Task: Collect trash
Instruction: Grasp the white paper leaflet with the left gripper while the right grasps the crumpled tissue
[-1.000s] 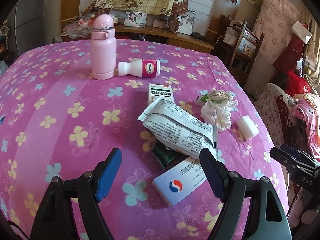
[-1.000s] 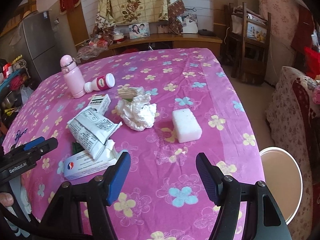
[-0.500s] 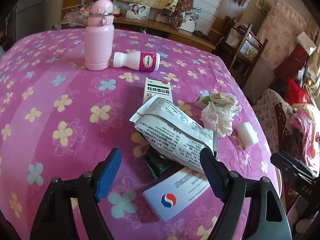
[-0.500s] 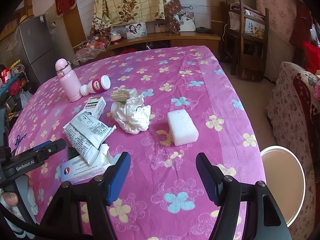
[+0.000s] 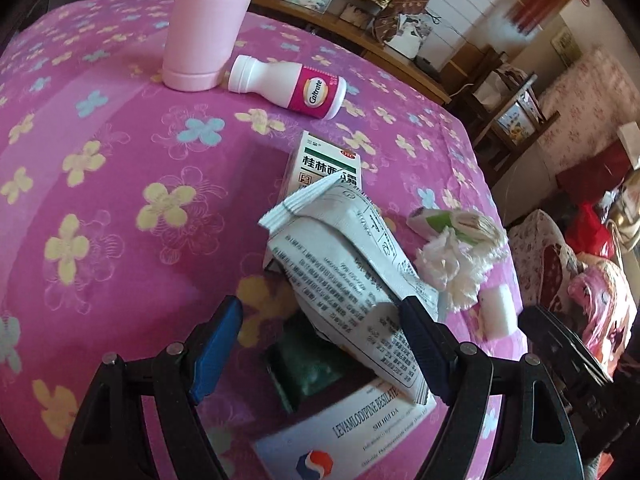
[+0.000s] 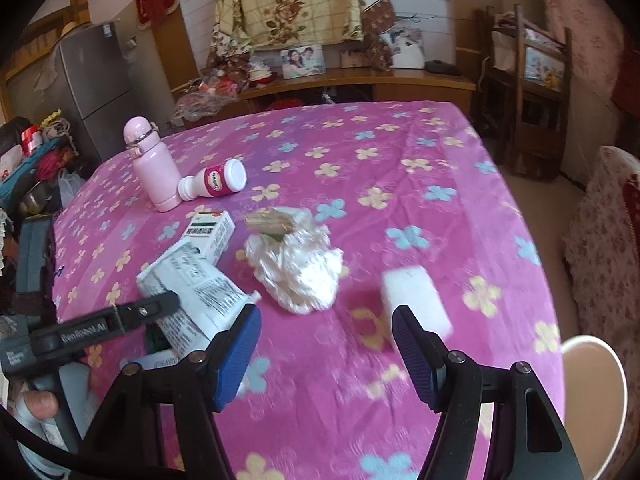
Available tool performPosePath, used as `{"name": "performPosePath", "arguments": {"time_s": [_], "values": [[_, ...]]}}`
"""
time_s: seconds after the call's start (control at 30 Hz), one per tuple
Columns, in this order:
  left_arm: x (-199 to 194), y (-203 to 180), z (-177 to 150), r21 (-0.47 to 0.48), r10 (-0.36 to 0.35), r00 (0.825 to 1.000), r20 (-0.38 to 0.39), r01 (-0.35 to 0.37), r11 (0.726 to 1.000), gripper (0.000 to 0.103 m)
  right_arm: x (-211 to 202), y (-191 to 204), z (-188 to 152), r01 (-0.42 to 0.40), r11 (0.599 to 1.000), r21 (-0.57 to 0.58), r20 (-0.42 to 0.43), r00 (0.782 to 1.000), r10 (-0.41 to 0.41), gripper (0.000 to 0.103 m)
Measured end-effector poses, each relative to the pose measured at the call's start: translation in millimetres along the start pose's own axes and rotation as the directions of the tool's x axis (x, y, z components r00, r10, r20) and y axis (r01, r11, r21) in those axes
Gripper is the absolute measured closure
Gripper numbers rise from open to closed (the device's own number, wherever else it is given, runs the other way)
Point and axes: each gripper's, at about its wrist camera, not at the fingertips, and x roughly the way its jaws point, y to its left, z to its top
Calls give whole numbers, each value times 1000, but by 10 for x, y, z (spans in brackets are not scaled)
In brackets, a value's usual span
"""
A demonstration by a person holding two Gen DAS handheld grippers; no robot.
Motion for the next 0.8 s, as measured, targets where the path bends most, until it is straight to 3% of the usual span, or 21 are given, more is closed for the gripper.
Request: {"name": "performPosePath", "arguments": {"time_s": [0.2,0.47,0.53,0.57,0.6,0.63,0.7,0.8], "values": [[9,58,108,-29,0,1000,7,0,1000,22,284,58,295,-19,1000,-11,-6,1000,19,31],[84,41,177,-41,-20,1000,10,20,999,22,647,292,537,-13,985,-171,-79,997,-1,31],[93,58,199,-62,-47,999,17,48,997,32,743,305,546,-21,982,-187,-93,996,4,32],[107,58,213,-66,-46,999,14,47,997,46,767,303,541,-37,982,-186,-90,996,20,36],[114,56,221,-63,-40,999,13,41,997,57,774,297,533,-60,982,-181,-83,995,46,62],[121,52,230,-58,-40,999,16,41,998,60,778,290,537,-67,983,-173,-84,995,53,73],[105,40,234,-48,-50,998,25,52,997,82,726,266,529,-116,983,-143,-65,992,108,82],[13,16,237,-28,-69,997,43,70,997,96,578,238,547,-146,983,-108,-22,989,144,92]]}}
